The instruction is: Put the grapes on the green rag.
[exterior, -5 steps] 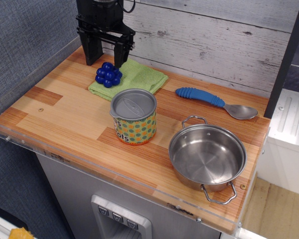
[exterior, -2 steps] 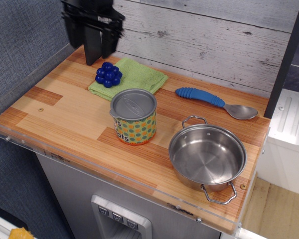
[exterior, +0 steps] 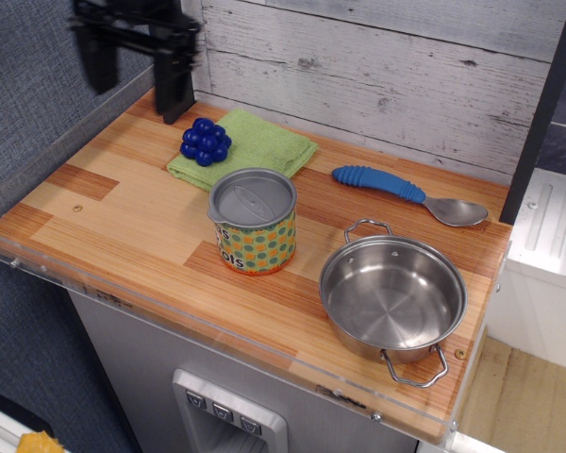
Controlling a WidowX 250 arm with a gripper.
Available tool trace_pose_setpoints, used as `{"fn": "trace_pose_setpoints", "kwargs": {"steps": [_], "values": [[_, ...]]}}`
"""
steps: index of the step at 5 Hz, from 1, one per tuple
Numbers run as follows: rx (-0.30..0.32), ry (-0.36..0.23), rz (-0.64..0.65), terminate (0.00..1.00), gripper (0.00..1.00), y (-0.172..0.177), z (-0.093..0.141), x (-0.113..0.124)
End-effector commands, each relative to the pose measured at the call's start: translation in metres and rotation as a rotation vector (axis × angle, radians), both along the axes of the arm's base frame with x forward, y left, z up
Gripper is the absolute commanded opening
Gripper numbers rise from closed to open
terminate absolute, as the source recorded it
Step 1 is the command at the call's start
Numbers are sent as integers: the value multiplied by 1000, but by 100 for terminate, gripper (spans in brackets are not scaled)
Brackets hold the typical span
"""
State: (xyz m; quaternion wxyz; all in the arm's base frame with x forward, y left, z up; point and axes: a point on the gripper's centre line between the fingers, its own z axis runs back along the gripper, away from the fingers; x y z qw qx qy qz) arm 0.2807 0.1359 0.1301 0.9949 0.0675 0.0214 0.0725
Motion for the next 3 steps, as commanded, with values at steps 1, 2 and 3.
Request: {"fn": "trace_pose_setpoints", "kwargs": {"steps": [1,2,3], "values": [[52,-97,184,0,100,4,34,-56],[52,-97,184,0,100,4,34,-56],[52,-97,184,100,100,4,34,-56]]}}
